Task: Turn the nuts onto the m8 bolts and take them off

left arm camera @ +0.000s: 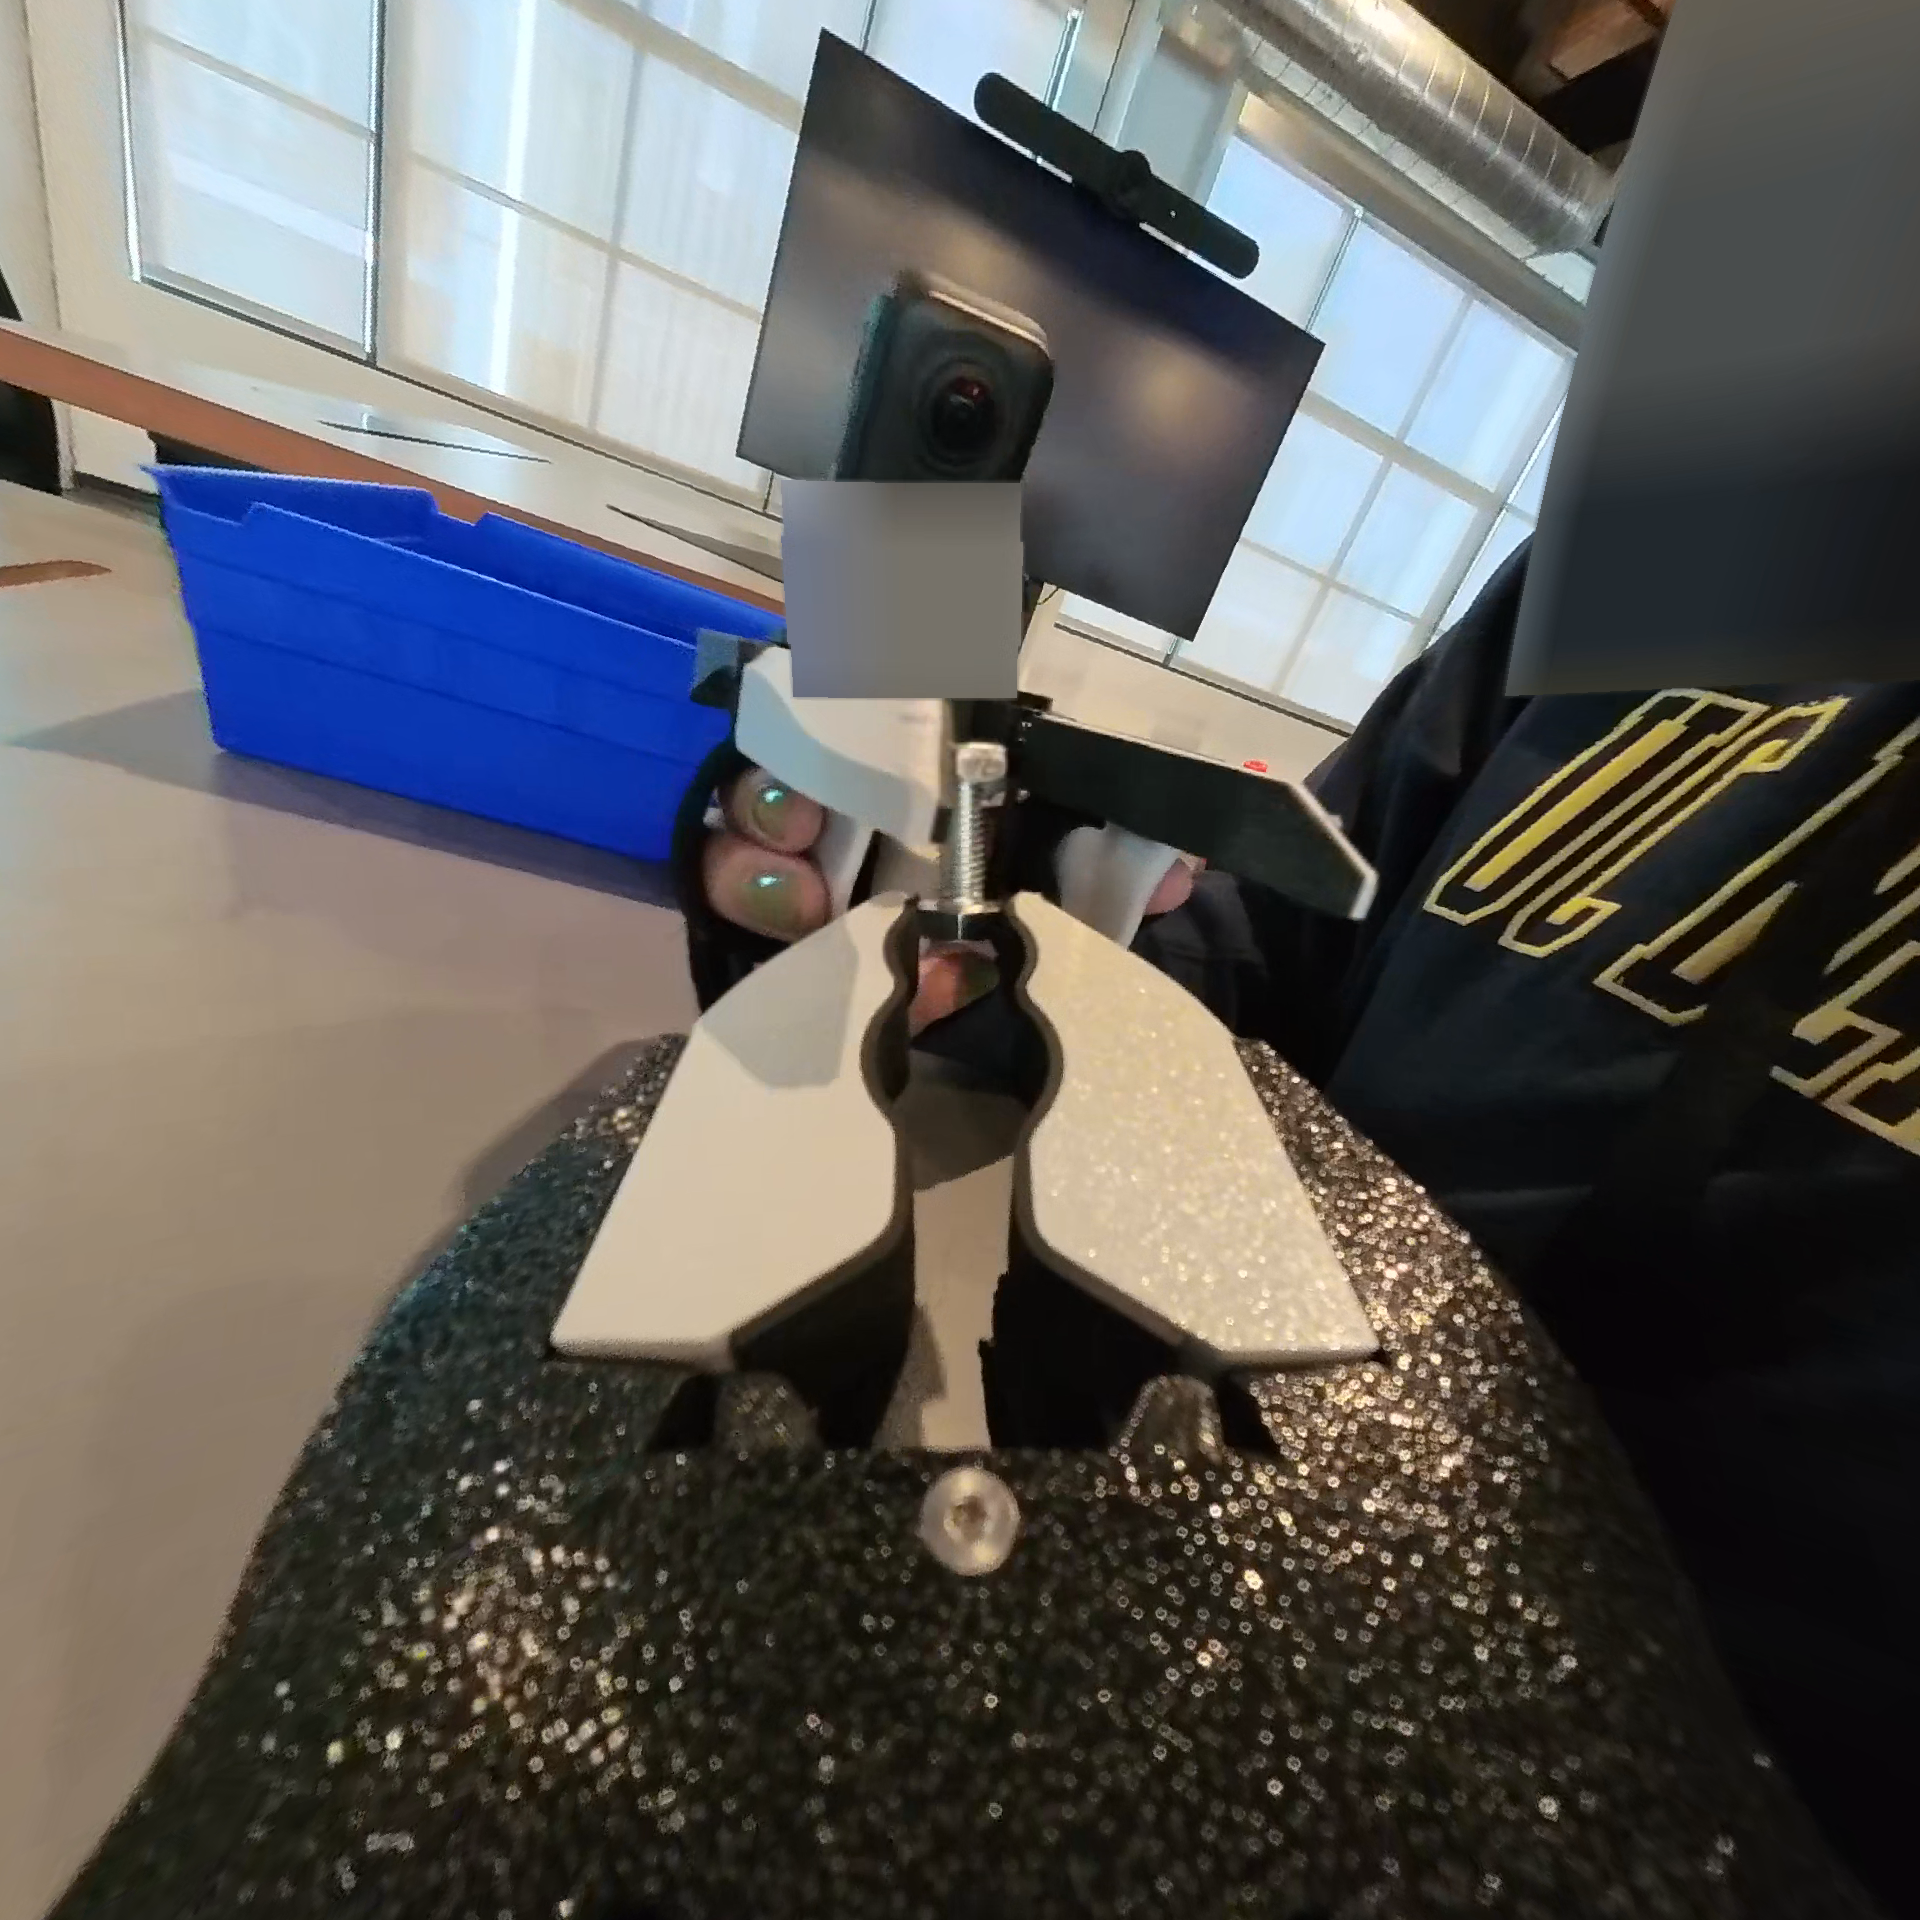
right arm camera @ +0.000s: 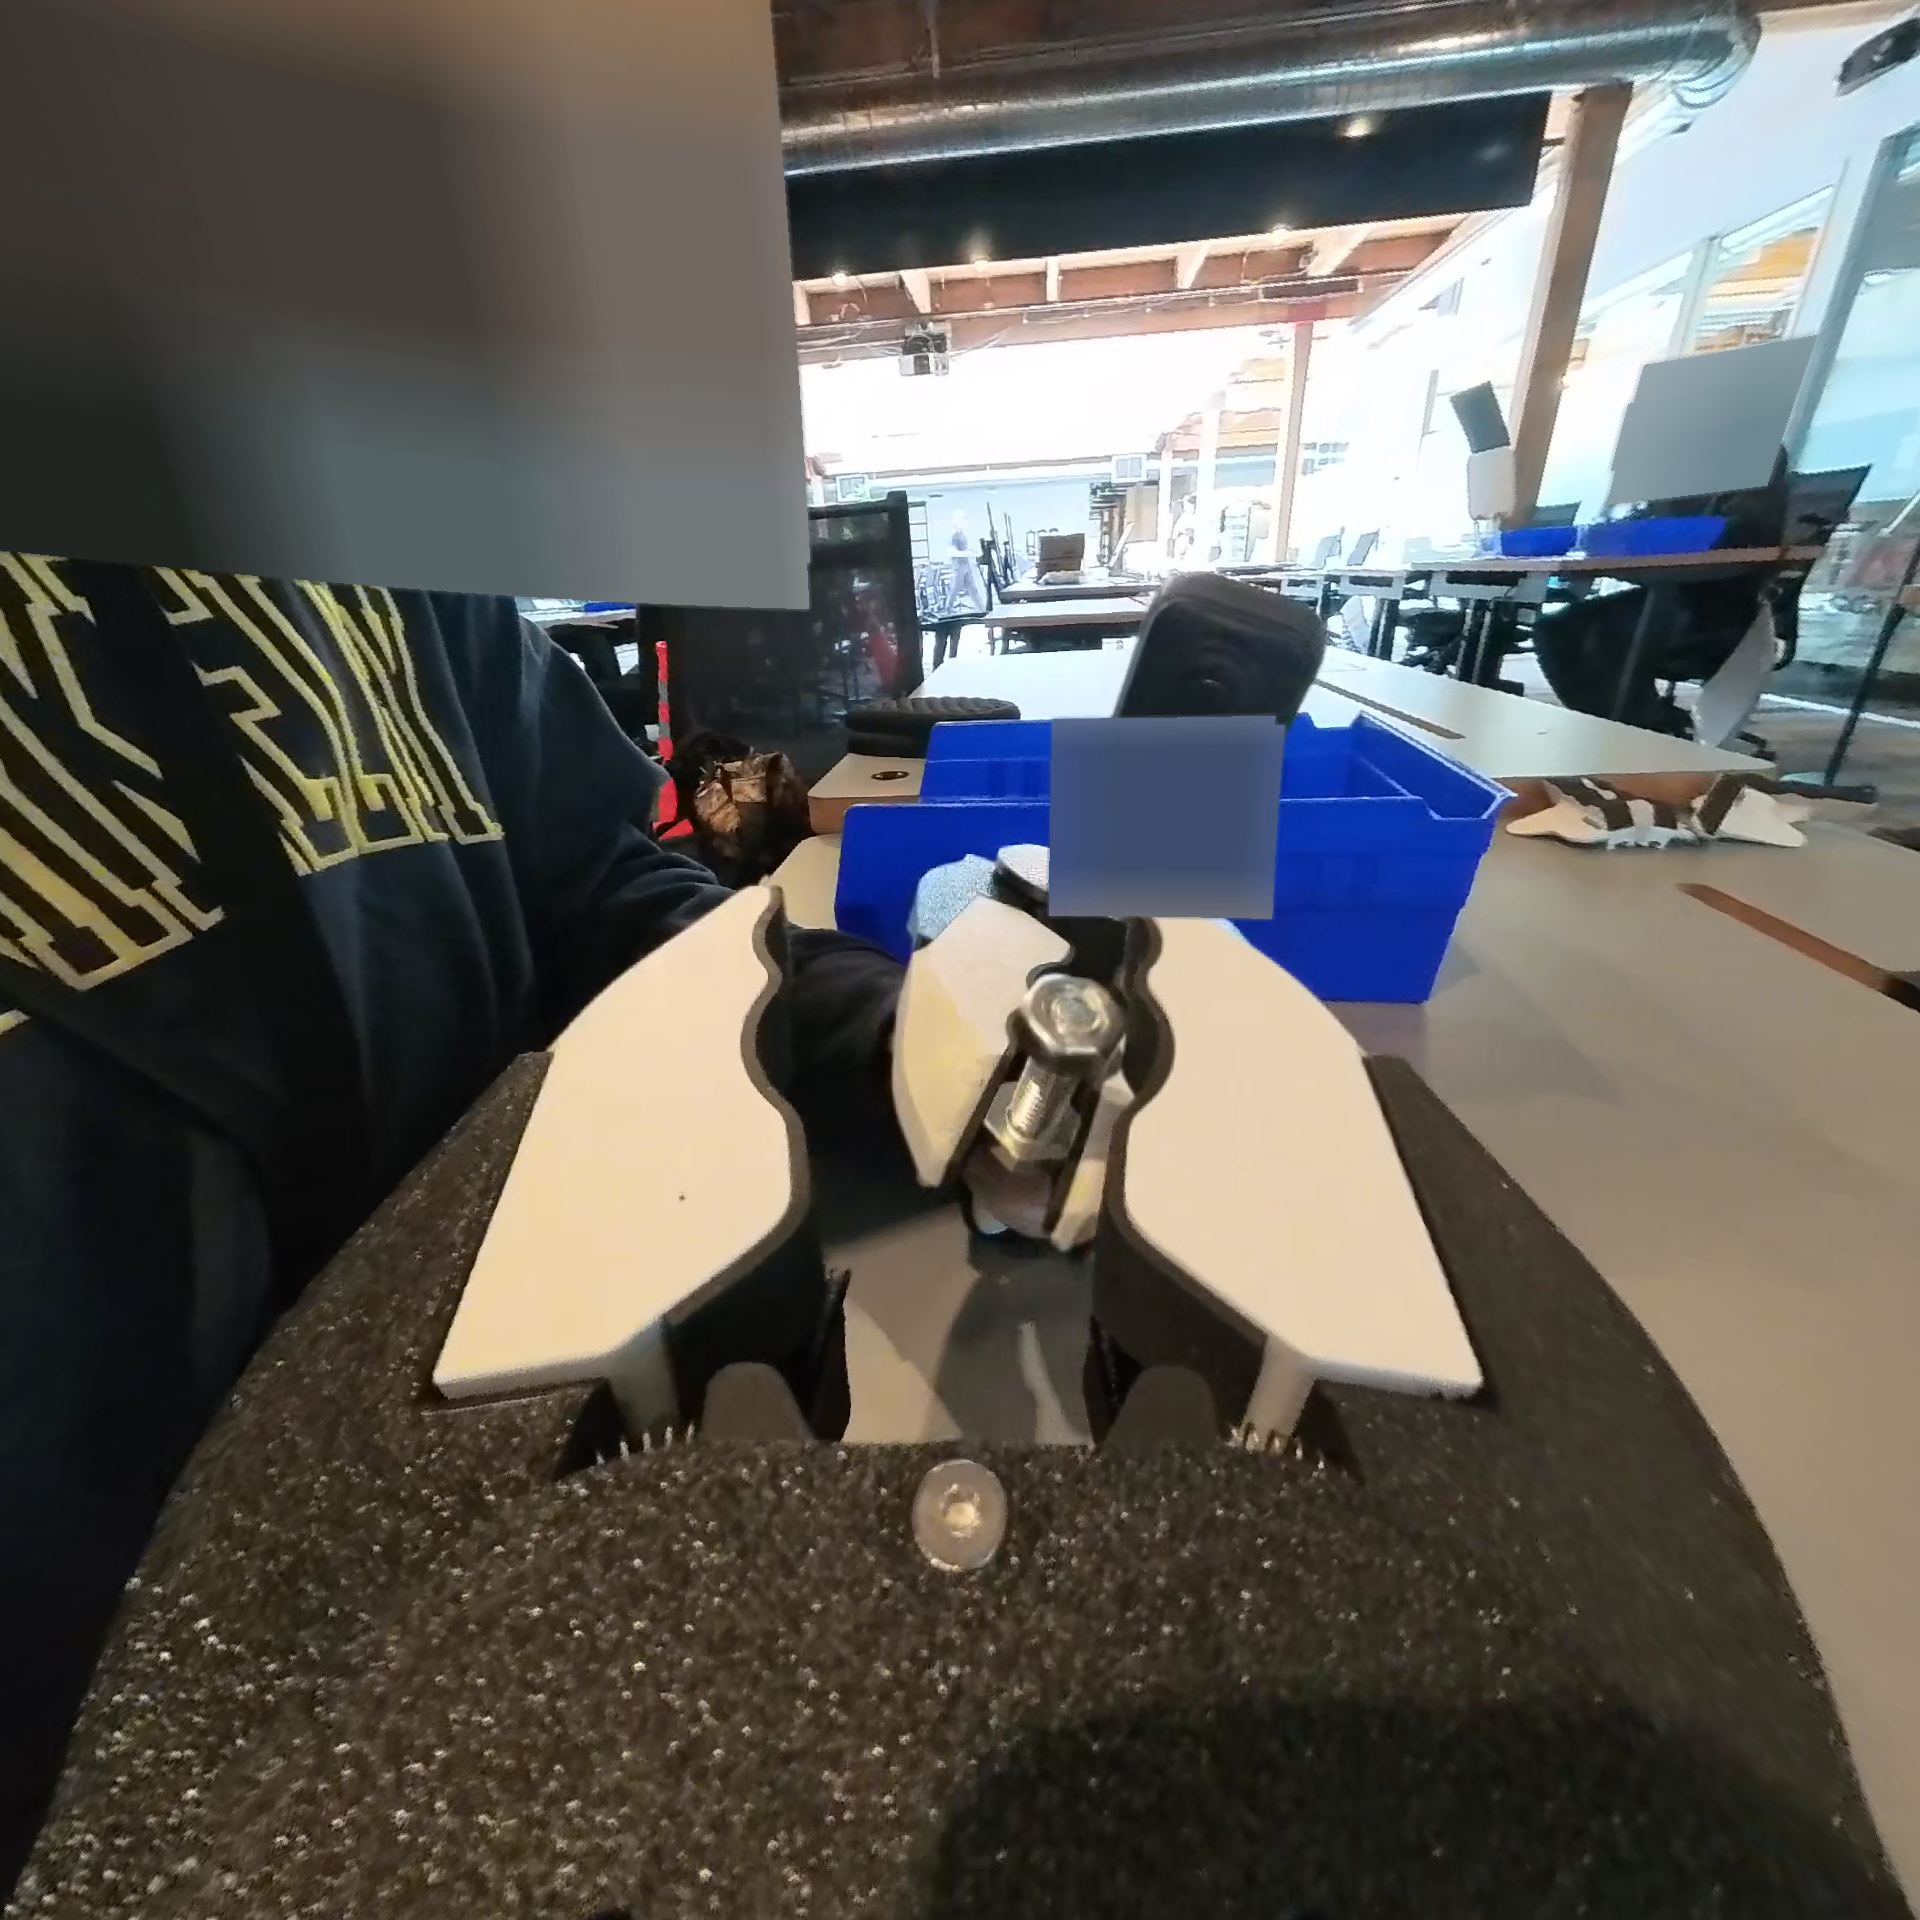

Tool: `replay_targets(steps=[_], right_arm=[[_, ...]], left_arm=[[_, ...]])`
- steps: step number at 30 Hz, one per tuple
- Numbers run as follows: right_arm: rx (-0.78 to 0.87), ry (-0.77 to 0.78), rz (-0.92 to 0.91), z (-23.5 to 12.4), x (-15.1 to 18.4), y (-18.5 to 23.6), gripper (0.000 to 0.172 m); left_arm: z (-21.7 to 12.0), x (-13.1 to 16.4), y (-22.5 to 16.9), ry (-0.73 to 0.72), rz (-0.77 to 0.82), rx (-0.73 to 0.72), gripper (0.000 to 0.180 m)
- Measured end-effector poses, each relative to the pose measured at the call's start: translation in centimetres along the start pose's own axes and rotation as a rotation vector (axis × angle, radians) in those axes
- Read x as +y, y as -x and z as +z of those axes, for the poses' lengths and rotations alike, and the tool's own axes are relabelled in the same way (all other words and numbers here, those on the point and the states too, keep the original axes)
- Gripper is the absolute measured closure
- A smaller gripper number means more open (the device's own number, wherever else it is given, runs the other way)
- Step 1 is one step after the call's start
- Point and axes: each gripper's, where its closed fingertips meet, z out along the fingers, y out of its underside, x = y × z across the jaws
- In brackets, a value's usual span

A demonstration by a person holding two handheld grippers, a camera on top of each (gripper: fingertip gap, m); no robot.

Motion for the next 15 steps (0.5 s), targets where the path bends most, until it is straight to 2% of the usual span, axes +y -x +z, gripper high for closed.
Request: replay_targets(steps=[4, 6, 8, 15], right_arm=[[0.035, -0.001, 0.007, -0.8, -0.1, -0.8, 0.109], [0.051, -0.007, 0.003, -1.3, -0.2, -1.2, 0.115], [0.070, -0.015, 0.003, -1.5, -0.4, -1.5, 0.114], [0.038, -0.021, 0.010, -0.3, 0.0, -0.8, 0.108]], left_arm=[[-1.5, -1.3, 0.6, -0.057, 0.017, -0.037, 0.167], [-2.3, -2.1, 1.0, -0.103, 0.023, -0.072, 0.167], [-2.9, -2.5, 1.3, -0.128, 0.011, -0.080, 0.166], [-0.1, -0.5, -0.2, -0.040, -0.041, 0.032, 0.166]])
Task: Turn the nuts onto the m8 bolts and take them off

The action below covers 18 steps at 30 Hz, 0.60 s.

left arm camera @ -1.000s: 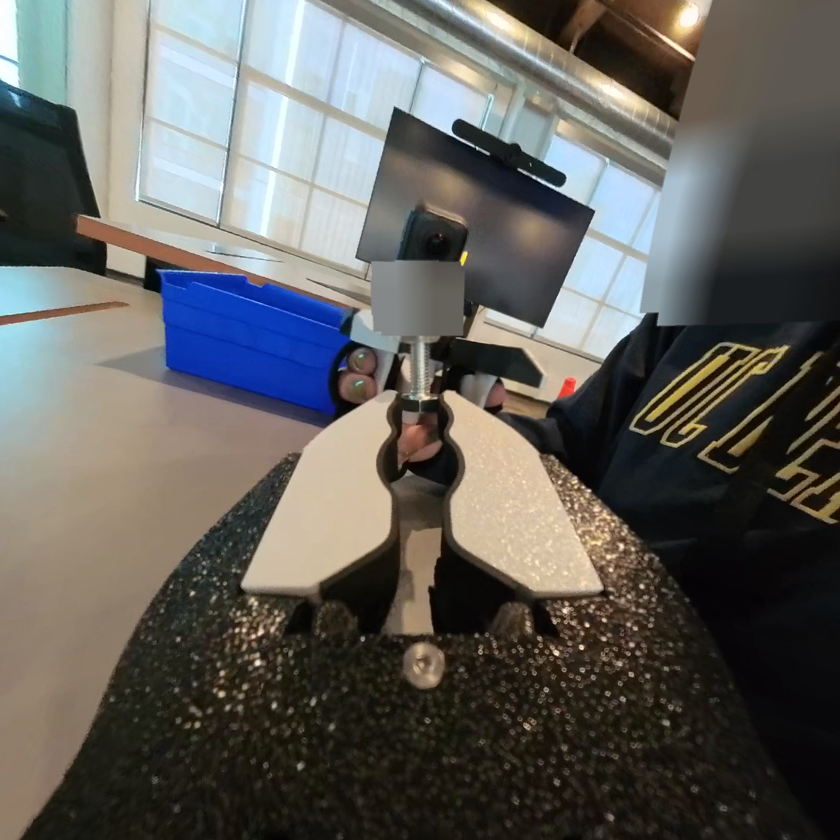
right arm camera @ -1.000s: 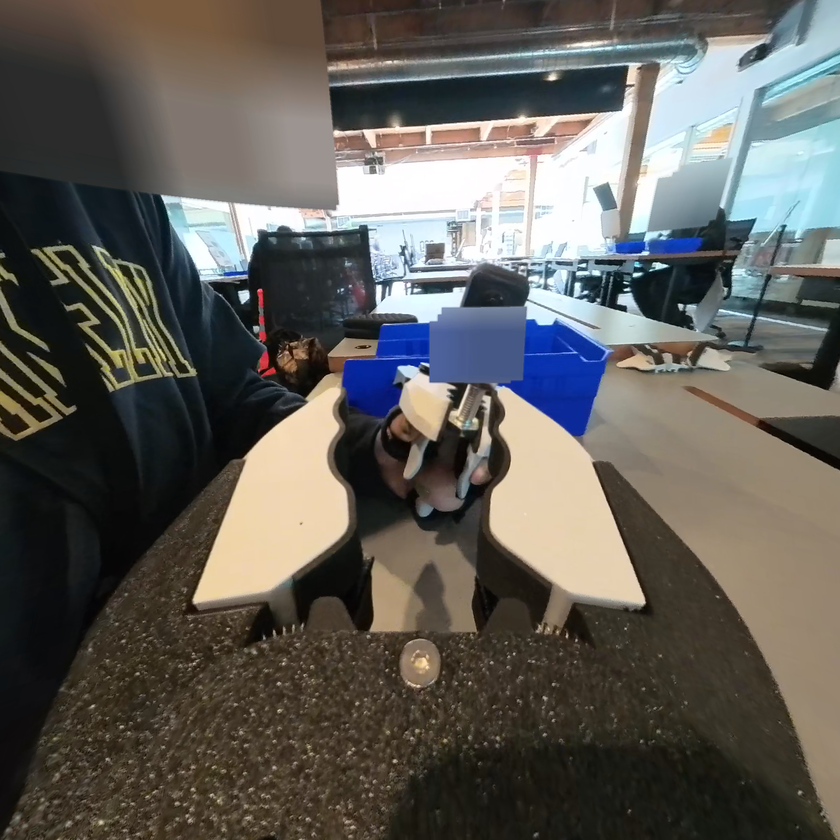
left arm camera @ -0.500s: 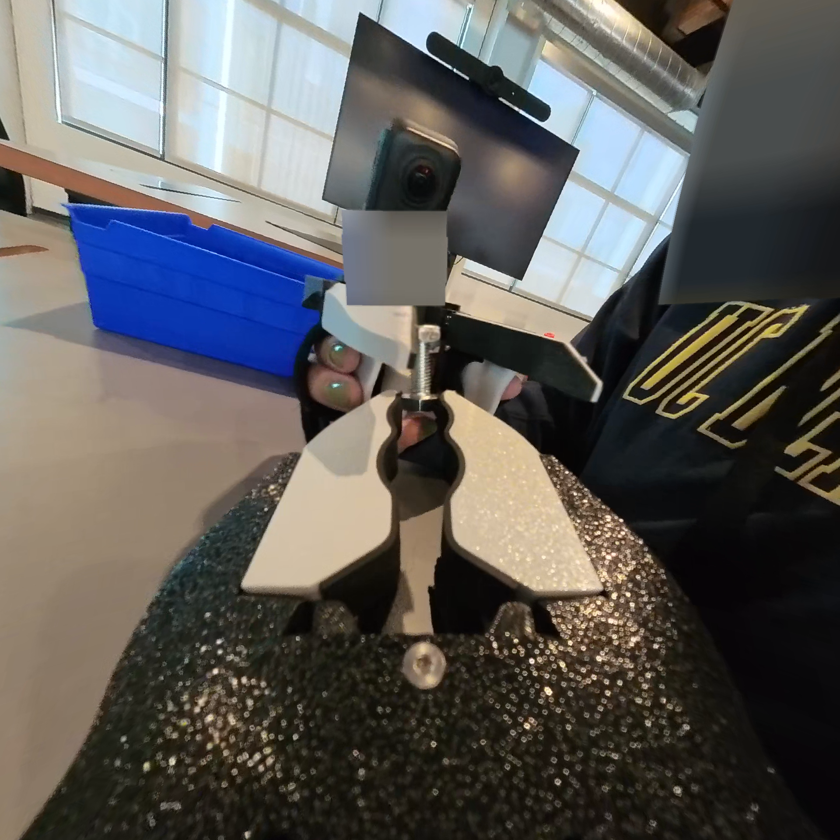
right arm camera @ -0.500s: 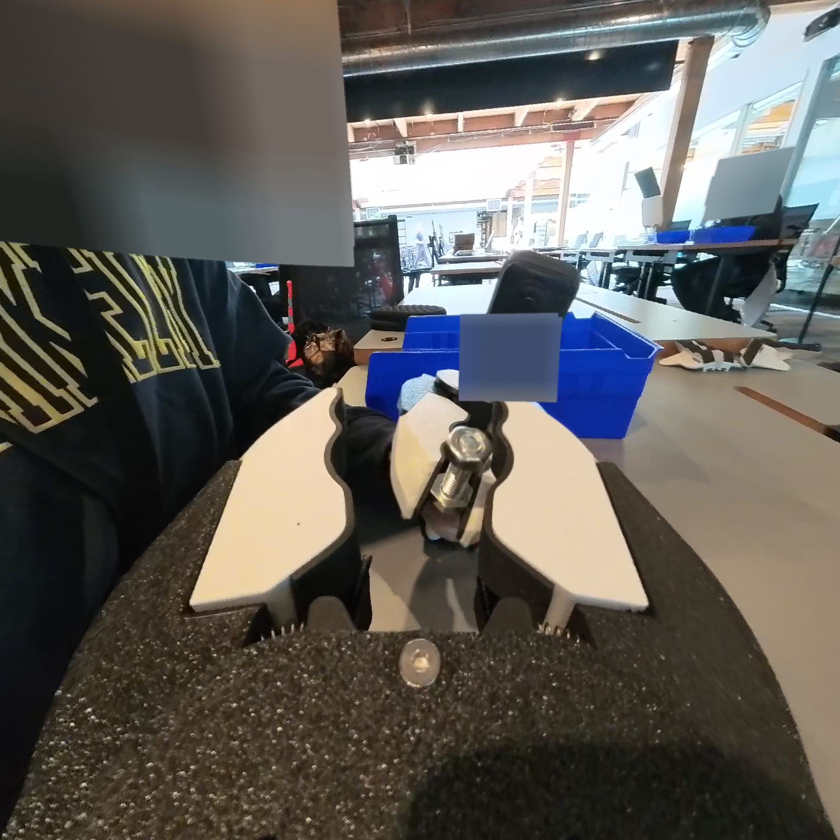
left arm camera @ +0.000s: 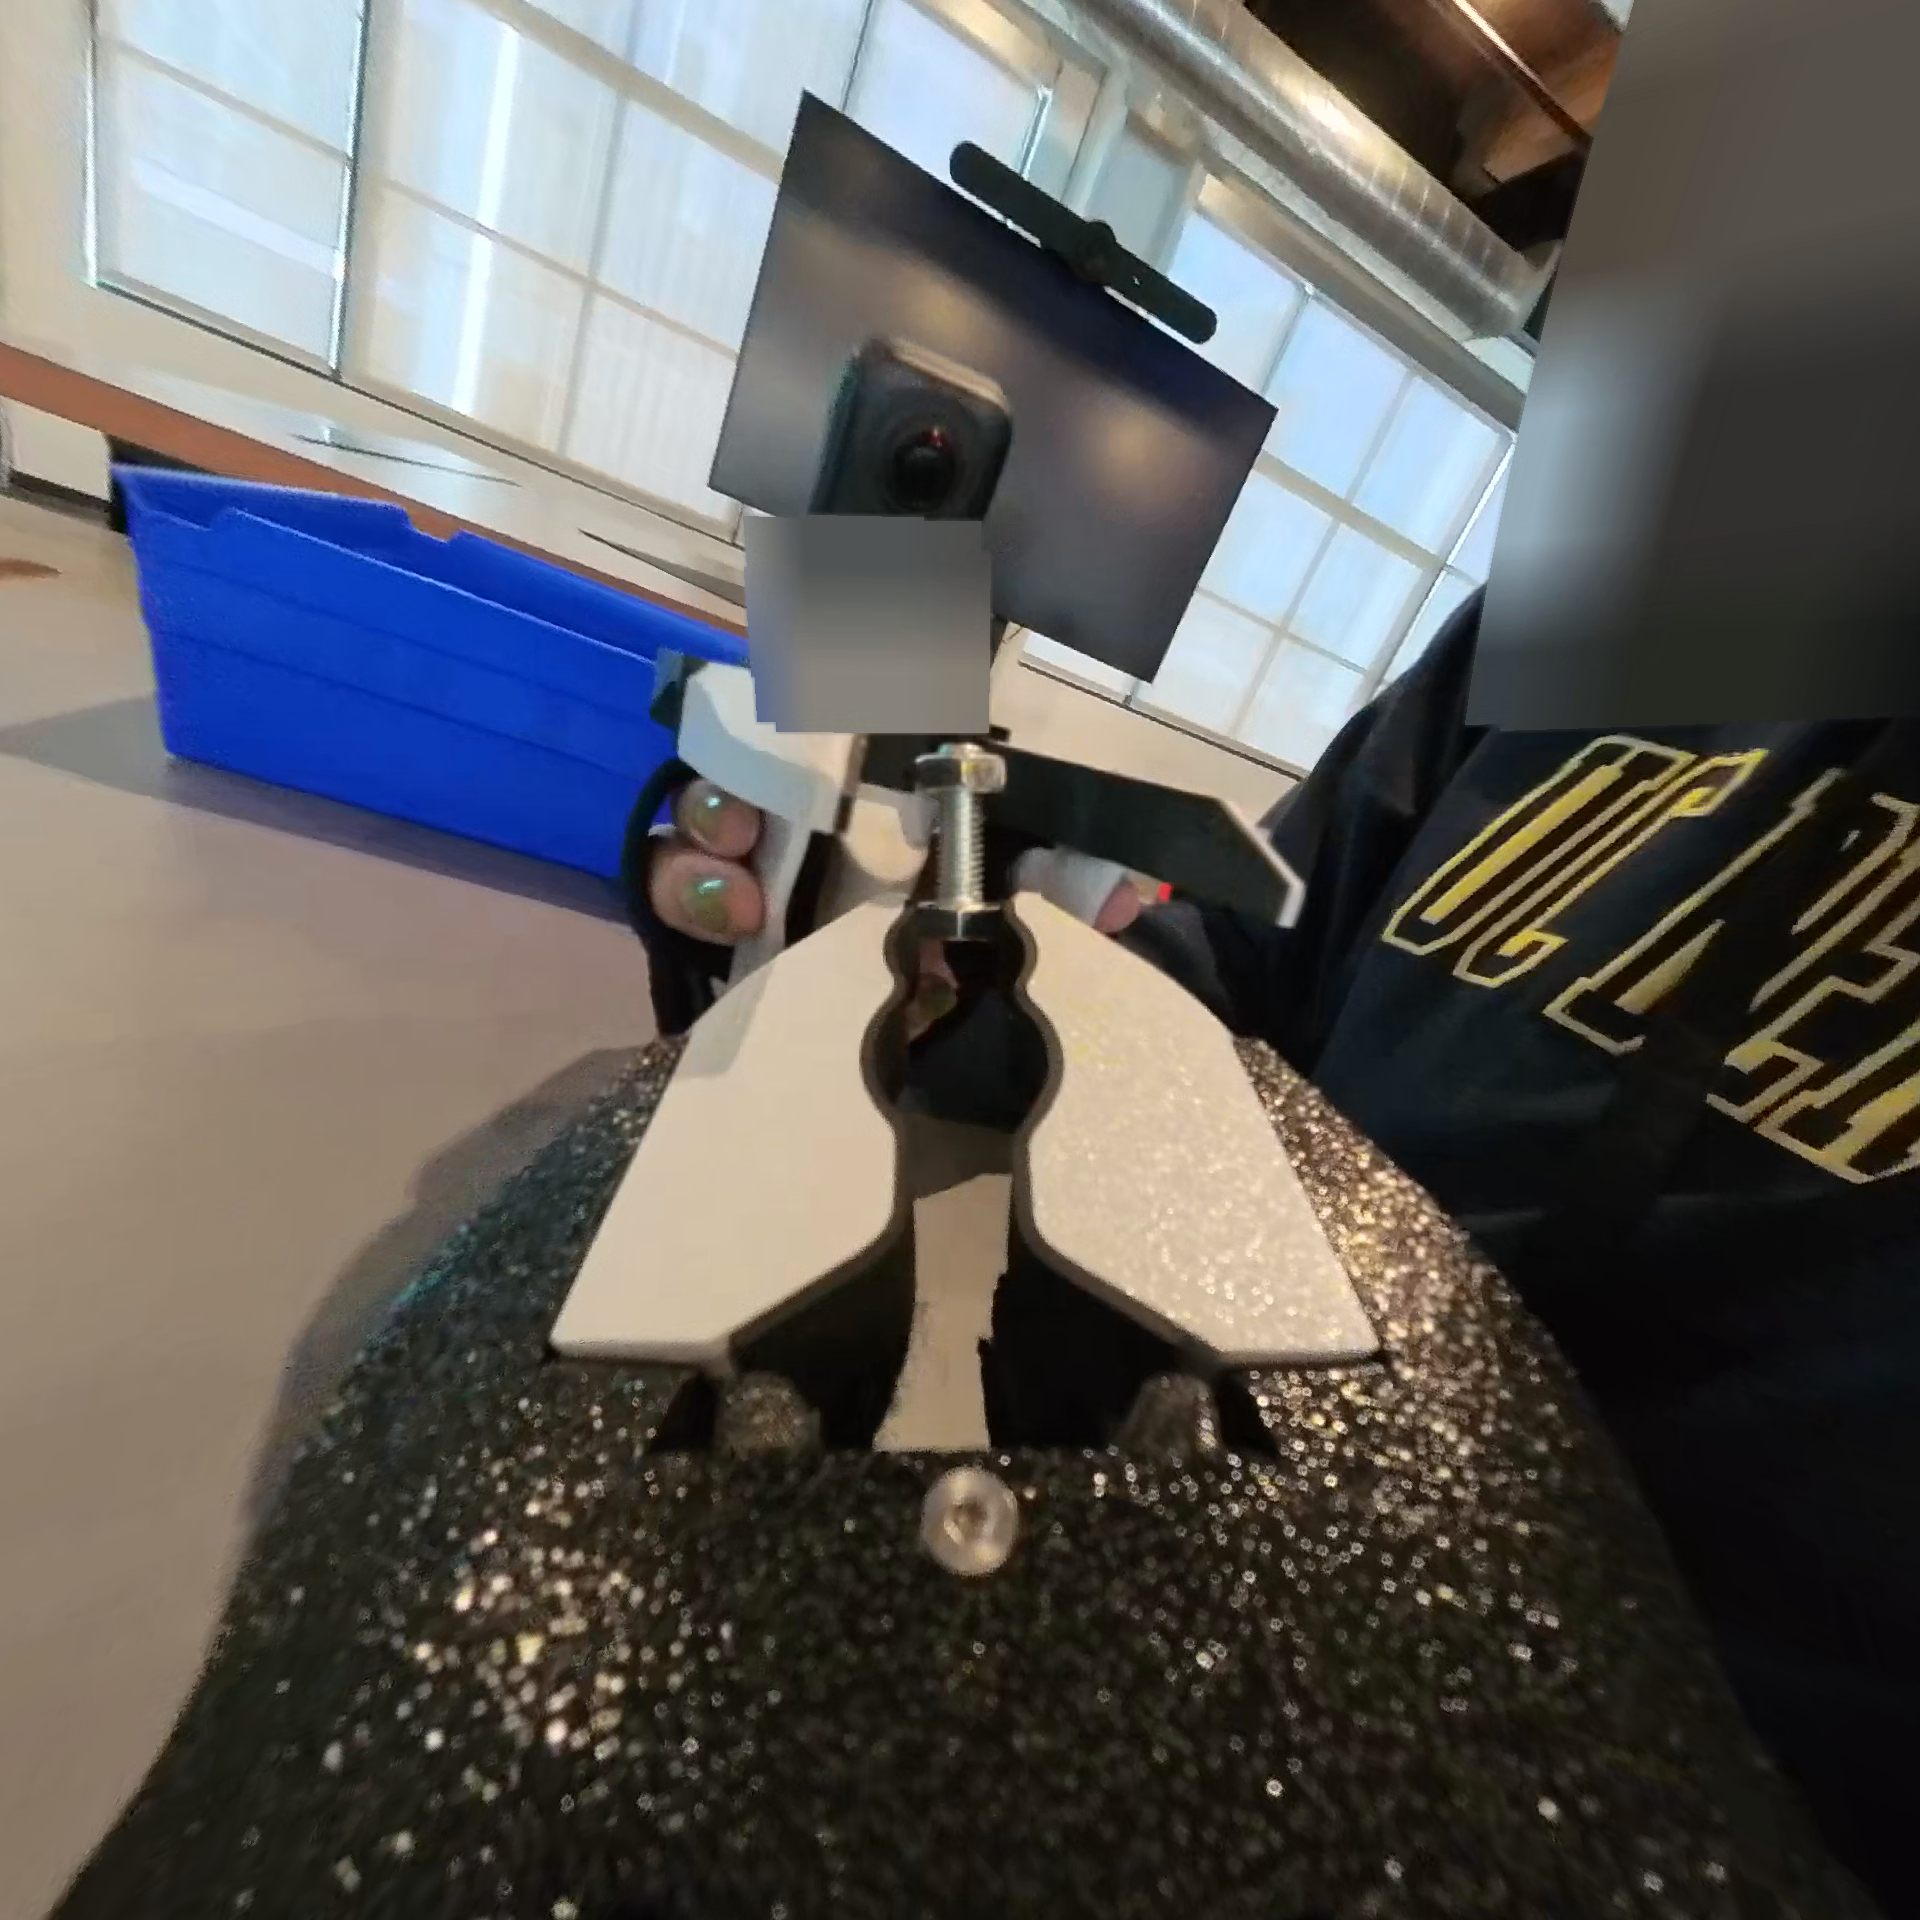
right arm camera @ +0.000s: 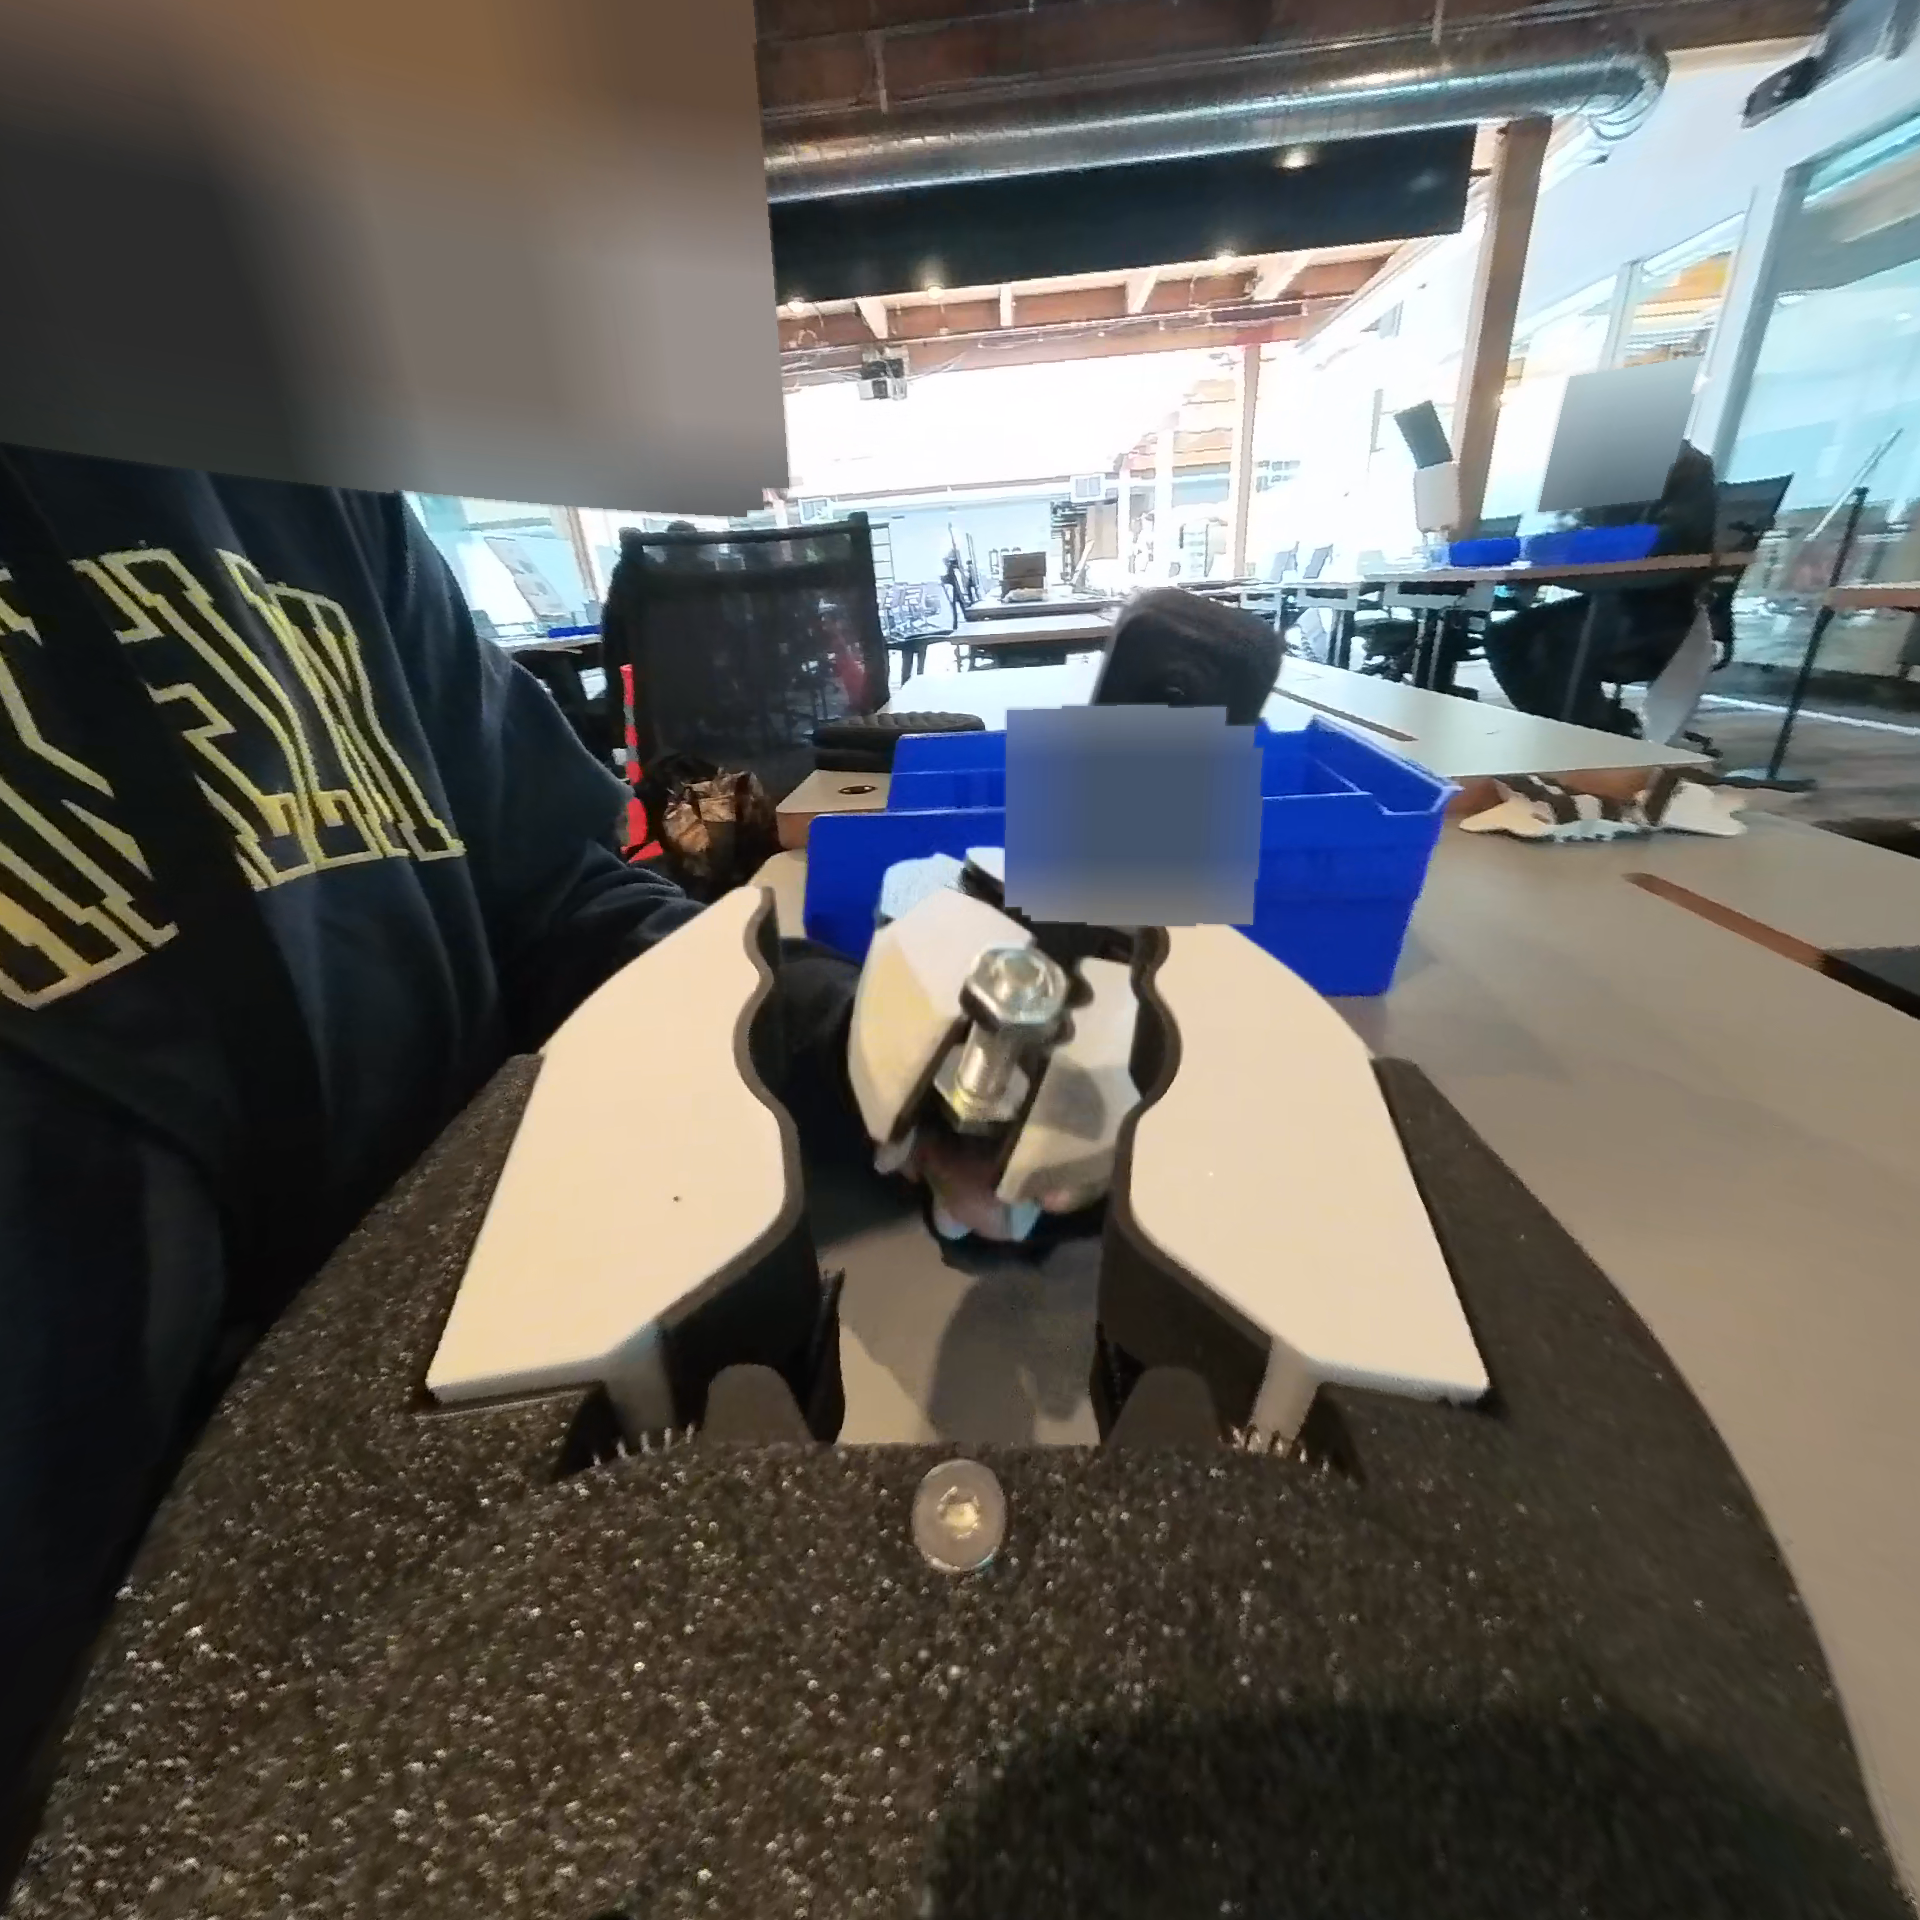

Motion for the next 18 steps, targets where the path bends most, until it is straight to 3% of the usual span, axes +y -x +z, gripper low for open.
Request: replay_targets(steps=[4, 10, 18], right_arm=[[-0.025, -0.003, 0.000, 0.5, 0.1, 0.5, 0.107], [0.019, -0.026, 0.007, -0.8, -0.4, -0.6, 0.115], [0.053, -0.015, 0.011, -0.4, 0.0, -1.1, 0.108]], left_arm=[[-0.1, -0.1, 0.4, -0.013, -0.006, -0.019, 0.166], [-3.9, -3.3, 1.9, -0.199, -0.017, -0.112, 0.167], [-1.2, -1.4, 0.9, -0.125, -0.072, -0.006, 0.167]])
